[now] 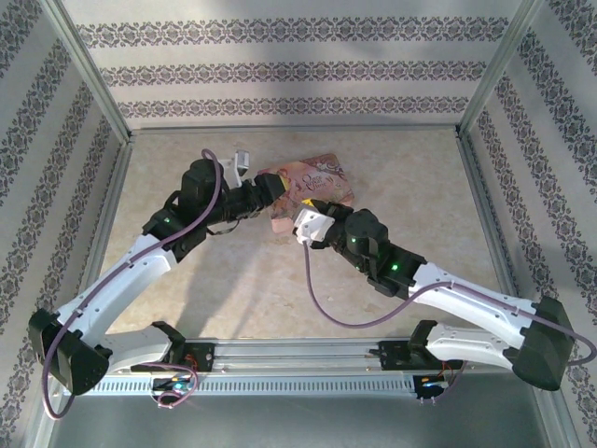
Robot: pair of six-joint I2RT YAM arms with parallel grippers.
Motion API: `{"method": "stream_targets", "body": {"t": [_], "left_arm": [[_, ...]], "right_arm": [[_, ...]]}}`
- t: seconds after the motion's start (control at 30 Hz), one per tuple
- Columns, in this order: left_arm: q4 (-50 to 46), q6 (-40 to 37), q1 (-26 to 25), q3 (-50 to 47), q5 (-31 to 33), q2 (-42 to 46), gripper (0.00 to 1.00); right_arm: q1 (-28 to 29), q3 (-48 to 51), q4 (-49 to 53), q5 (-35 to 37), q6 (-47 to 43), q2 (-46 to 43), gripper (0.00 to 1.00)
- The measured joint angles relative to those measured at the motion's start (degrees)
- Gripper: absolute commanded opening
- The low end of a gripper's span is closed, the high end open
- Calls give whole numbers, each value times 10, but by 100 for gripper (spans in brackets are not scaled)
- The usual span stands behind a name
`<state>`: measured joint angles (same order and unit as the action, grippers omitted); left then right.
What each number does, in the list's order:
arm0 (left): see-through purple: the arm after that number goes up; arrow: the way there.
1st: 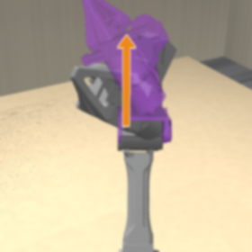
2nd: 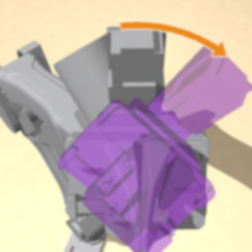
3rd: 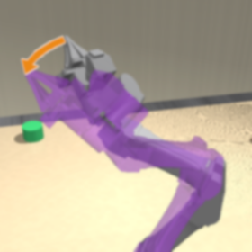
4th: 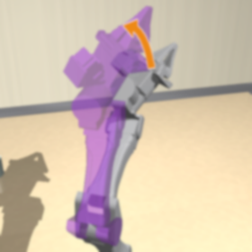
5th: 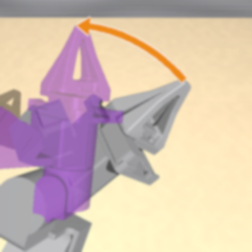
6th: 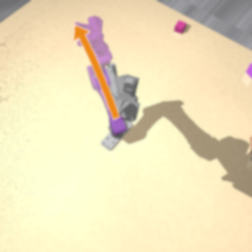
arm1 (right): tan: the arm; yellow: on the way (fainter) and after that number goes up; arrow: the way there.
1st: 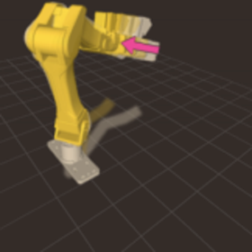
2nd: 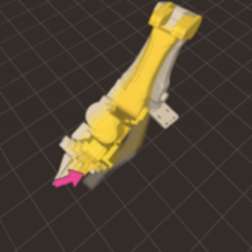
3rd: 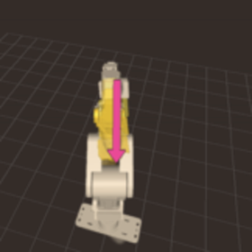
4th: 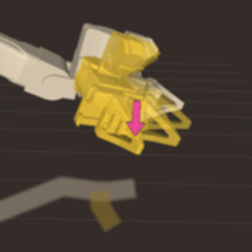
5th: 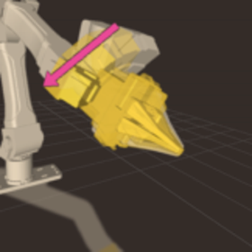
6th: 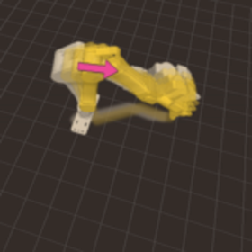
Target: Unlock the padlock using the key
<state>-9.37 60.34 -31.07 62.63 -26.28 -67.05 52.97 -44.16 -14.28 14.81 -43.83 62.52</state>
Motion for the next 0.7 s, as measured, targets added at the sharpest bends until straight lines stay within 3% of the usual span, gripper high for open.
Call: {"method": "stream_targets", "body": {"t": [0.4,0.7], "left_arm": [[65,49,-16,-23,11,-28,51],[96,69,-16,-36,13,-28,34]], "right_arm": [[11,-7,-54,34,-86,38,0],[16,-12,-79,37,-91,49,0]]}}
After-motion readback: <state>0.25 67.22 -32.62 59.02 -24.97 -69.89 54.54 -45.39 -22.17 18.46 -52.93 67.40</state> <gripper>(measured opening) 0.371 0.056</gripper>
